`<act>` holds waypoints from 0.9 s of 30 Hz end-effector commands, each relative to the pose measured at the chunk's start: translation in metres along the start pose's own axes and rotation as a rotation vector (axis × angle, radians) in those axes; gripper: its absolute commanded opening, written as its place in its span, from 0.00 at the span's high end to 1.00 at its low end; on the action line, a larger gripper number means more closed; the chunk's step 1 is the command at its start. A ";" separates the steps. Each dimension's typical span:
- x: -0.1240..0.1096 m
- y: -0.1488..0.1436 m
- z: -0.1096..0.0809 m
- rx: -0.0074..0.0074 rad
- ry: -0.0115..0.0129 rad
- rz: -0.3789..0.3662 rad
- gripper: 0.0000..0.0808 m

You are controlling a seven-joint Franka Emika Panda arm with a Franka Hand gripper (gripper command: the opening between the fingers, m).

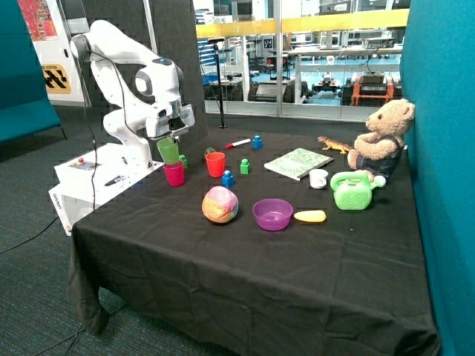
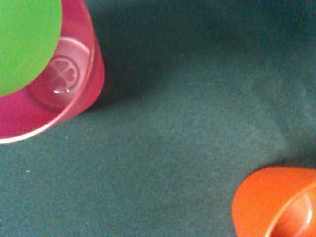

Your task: Stack the cups

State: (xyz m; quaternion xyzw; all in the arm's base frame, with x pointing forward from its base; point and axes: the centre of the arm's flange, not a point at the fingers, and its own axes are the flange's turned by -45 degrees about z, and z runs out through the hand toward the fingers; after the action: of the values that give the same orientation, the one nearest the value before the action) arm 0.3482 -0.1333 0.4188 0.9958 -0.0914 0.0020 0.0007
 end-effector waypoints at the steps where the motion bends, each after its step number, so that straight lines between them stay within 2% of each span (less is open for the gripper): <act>1: 0.010 0.000 0.007 0.0011 -0.0041 -0.023 1.00; 2: 0.012 -0.001 0.010 0.0011 -0.0041 0.002 1.00; 3: 0.012 -0.002 0.008 0.0011 -0.0041 -0.036 1.00; 10: 0.014 -0.005 0.010 0.0012 -0.0041 -0.064 1.00; 27: 0.008 -0.001 0.025 0.0012 -0.0041 -0.069 1.00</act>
State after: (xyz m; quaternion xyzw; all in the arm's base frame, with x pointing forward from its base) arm 0.3601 -0.1324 0.4025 0.9981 -0.0620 -0.0016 0.0008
